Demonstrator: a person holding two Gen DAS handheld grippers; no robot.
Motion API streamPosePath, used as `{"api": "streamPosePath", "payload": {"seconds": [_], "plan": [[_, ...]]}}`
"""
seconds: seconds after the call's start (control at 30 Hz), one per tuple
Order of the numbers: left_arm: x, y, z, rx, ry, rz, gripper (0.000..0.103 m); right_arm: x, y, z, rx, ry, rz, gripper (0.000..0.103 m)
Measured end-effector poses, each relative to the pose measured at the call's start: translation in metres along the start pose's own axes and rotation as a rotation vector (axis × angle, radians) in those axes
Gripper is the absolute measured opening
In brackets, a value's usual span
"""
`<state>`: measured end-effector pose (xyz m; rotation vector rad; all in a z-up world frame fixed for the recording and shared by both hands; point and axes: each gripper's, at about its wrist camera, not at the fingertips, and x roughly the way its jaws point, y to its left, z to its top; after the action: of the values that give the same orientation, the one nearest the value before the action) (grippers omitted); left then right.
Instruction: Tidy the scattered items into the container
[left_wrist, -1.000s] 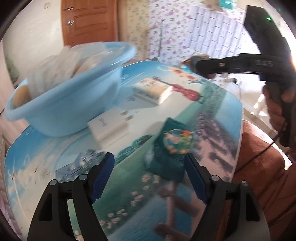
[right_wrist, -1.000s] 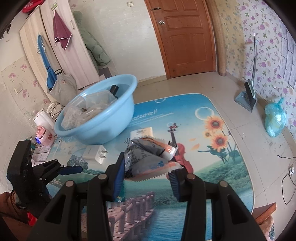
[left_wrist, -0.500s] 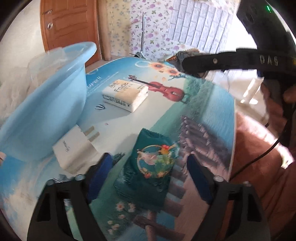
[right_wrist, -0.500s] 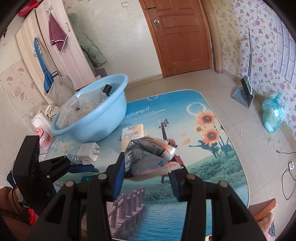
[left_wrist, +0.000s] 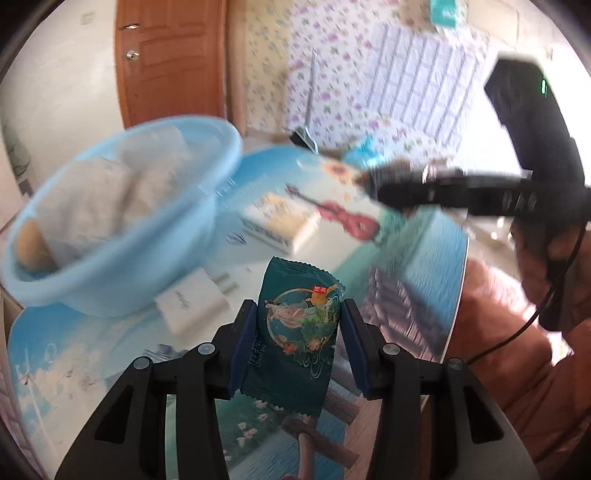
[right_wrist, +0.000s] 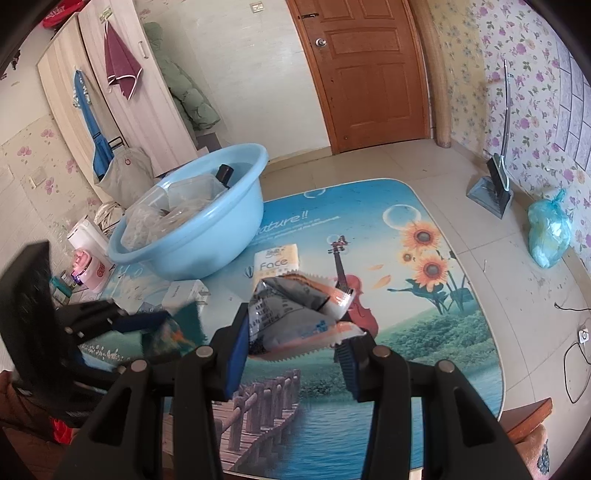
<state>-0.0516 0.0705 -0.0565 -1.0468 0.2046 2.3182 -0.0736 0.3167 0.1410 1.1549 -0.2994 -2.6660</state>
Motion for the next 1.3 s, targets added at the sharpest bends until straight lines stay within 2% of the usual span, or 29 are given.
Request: {"api": "streamPosePath", "payload": {"seconds": [0.27, 0.57, 0.93, 1.3], "plan": [[-0.048, 0.015, 0.010, -0.059, -0.117, 0.072, 0.045, 0.000, 0.019, 0.006, -0.037, -0.006, 0.026, 0.042], [-0.091, 0.044, 0.018, -0.166, -0.197, 0.195, 0.045, 0.005, 0.054, 0.030, -0.107, -0.029, 0.080, 0.042], [-0.086, 0.098, 0.046, -0.243, -0.218, 0.247, 0.045, 0.033, 0.090, 0.065, -0.173, -0.029, 0.111, 0.042], [-0.059, 0.154, 0.079, -0.271, -0.184, 0.268, 0.045, 0.076, 0.110, 0.112, -0.209, -0.037, 0.098, 0.042]]}}
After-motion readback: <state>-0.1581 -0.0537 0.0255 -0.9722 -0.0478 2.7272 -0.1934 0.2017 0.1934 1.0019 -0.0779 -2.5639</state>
